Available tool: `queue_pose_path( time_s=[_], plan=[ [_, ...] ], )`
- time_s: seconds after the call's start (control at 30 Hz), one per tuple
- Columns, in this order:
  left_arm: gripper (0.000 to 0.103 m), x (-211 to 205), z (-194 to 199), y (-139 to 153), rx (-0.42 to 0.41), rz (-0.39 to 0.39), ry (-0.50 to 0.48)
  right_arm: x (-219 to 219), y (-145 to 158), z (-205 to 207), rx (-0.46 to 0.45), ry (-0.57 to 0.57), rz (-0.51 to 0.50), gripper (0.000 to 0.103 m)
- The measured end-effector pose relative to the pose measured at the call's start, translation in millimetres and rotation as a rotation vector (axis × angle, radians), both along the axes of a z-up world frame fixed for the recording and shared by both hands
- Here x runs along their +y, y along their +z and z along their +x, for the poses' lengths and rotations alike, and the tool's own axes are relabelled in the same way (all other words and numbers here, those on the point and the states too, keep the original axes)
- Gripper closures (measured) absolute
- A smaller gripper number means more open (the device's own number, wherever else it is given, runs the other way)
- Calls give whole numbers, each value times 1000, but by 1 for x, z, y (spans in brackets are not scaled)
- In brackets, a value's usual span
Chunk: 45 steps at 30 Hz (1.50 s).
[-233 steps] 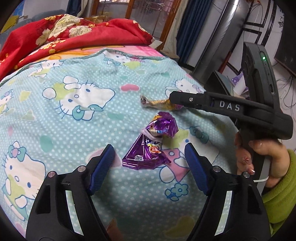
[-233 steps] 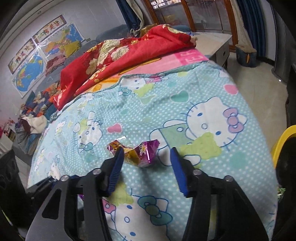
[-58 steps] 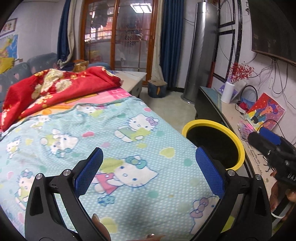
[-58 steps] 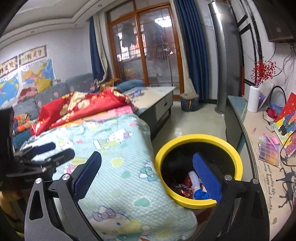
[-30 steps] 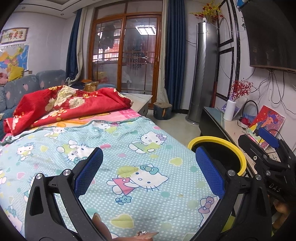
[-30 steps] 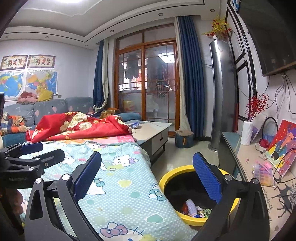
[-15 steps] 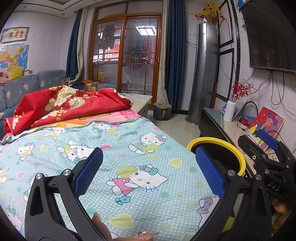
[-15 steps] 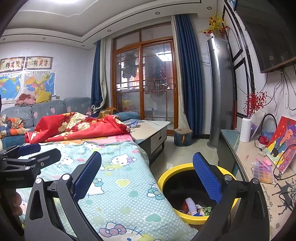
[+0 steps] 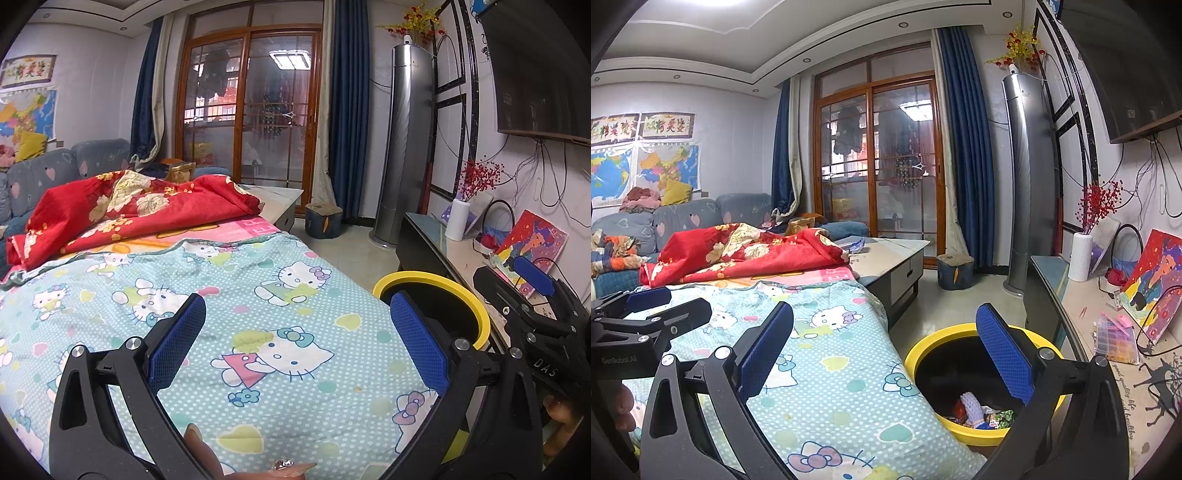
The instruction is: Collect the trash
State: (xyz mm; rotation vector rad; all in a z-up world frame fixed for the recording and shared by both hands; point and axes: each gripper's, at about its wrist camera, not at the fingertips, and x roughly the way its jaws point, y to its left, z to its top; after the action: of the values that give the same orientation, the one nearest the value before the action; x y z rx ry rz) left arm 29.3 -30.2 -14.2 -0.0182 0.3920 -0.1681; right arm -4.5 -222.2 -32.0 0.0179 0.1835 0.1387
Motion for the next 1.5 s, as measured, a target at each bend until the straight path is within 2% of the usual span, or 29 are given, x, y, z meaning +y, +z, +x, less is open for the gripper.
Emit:
queue_pose_path(
  time_s=[1.03, 1.27, 1.4, 1.5],
  plan=[
    [11, -7, -2, -1, 6, 9, -1, -3, -1, -2, 2, -13, 7, 7],
    [11, -7, 5, -6, 60, 26, 1, -4, 4, 1, 8, -24, 8, 7],
    [11, 12, 12, -1, 96, 2, 29, 3, 19, 7, 5, 0, 17, 7],
    [11, 63, 19, 13, 111, -24, 127, 33, 34, 27, 45, 70, 42, 7]
  ],
)
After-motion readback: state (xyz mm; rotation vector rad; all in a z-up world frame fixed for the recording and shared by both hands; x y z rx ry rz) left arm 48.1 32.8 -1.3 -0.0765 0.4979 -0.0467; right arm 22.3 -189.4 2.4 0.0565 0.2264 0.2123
